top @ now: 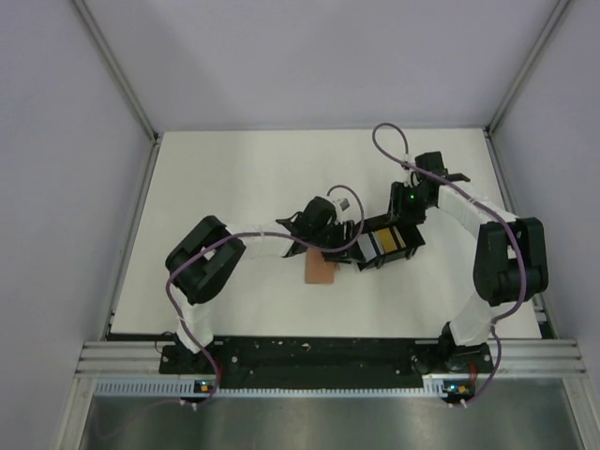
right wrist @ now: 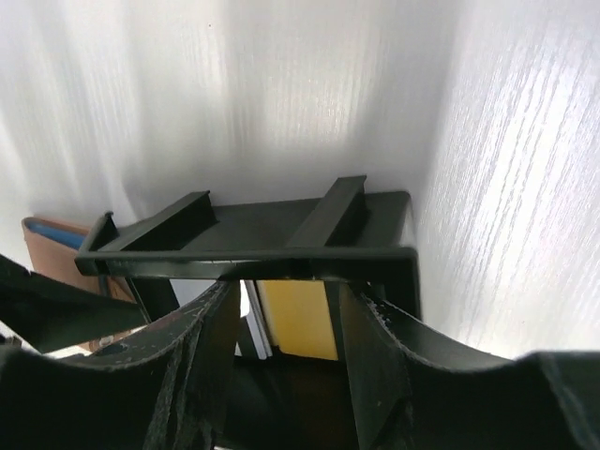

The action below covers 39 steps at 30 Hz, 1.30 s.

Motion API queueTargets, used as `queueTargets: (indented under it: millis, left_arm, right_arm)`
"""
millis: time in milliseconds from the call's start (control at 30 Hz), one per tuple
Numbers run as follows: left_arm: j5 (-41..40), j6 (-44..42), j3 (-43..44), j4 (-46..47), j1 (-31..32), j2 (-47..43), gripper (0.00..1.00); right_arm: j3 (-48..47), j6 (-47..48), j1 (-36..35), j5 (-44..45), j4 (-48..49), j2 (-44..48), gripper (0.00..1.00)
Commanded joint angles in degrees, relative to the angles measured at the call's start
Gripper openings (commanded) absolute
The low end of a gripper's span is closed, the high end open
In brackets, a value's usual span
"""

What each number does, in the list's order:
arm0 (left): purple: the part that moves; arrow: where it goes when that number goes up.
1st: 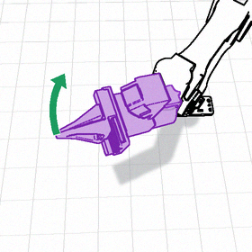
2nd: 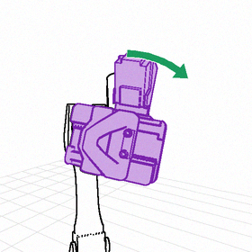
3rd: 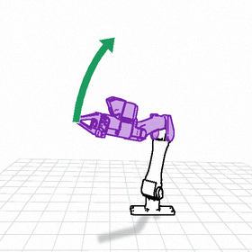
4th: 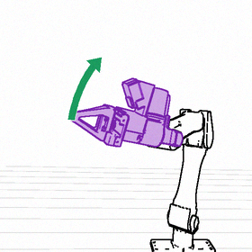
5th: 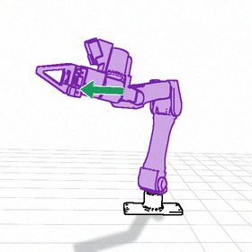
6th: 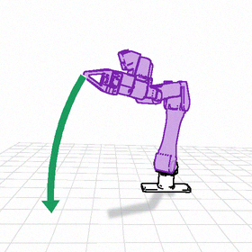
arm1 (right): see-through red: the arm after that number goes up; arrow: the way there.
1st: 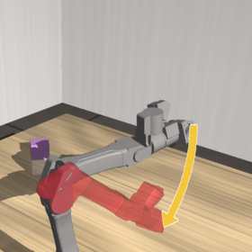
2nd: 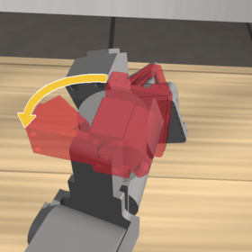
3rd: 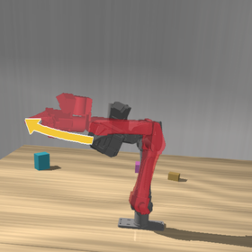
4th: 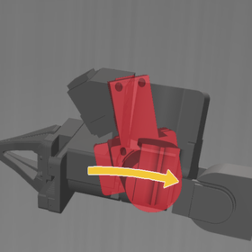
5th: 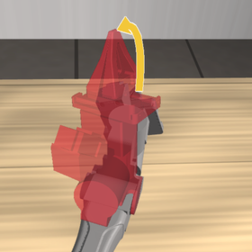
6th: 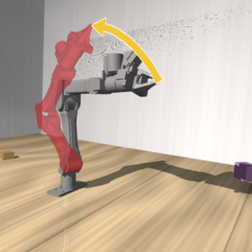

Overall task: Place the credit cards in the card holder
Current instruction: Move the storage box to the center of the board, then pick up the credit card from the storage box.

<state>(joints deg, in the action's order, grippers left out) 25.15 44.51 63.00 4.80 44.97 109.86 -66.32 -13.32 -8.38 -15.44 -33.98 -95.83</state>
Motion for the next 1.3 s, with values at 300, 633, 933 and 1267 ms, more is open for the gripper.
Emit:
queueTargets:
  millis: [300, 633, 933, 1267]
  left_arm:
    - [-8.5, -6.6, 1.7, -4.5, -0.4, -8.4, 0.68]
    - [-2.3, -8.1, 10.1, -5.2, -4.5, 0.6, 0.67]
    - [-2.5, -5.8, 5.5, -2.3, -4.5, 1.3, 0.64]
    - [1.7, -3.8, 6.2, 0.4, -3.6, 3.8, 0.57]
  right_arm:
    - [-1.7, 3.1, 0.8, -7.1, 1.0, 1.5, 0.53]
    - [3.5, 0.9, 0.6, -5.0, 1.0, 4.0, 0.54]
    - [0.6, 2.0, -0.8, 6.5, 0.1, 2.6, 0.65]
    - [-0.5, 1.3, -4.0, 16.9, -2.1, -1.5, 0.74]
